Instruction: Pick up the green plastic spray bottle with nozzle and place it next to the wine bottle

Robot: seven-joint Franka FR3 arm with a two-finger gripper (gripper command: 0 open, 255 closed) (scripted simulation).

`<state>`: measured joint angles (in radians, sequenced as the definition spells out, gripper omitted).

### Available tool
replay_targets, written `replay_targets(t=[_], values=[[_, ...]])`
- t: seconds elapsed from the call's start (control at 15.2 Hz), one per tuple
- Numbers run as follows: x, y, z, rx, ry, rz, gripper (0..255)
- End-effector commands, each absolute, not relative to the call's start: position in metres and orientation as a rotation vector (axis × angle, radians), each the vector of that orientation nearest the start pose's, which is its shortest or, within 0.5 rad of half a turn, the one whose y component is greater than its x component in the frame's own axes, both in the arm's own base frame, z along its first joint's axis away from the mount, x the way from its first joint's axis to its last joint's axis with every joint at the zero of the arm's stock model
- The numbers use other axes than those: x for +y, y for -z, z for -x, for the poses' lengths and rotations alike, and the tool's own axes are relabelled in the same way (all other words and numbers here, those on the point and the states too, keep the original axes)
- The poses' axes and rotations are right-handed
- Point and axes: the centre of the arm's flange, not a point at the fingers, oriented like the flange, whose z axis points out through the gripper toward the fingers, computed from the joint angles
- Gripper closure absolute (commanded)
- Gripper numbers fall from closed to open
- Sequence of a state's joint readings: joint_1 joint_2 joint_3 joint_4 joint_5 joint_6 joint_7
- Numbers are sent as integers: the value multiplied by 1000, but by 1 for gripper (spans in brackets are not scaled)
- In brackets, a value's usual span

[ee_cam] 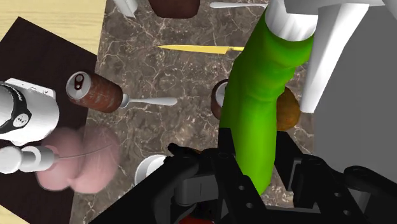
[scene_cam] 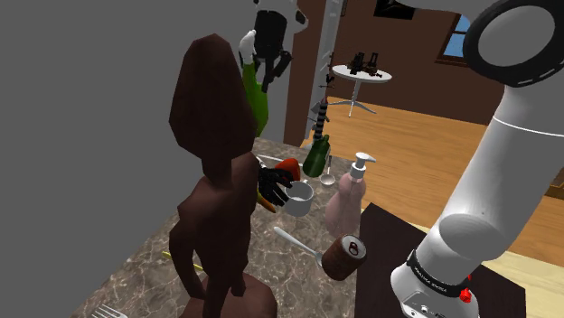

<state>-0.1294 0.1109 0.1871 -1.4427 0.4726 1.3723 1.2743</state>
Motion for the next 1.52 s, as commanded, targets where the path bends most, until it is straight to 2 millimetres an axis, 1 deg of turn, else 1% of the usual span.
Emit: replay_targets(t=[0.0,1.45], values=[[56,-622,-554,1534,-632,2336,255],[-219,-623,-460,1534,-632,2336,255]])
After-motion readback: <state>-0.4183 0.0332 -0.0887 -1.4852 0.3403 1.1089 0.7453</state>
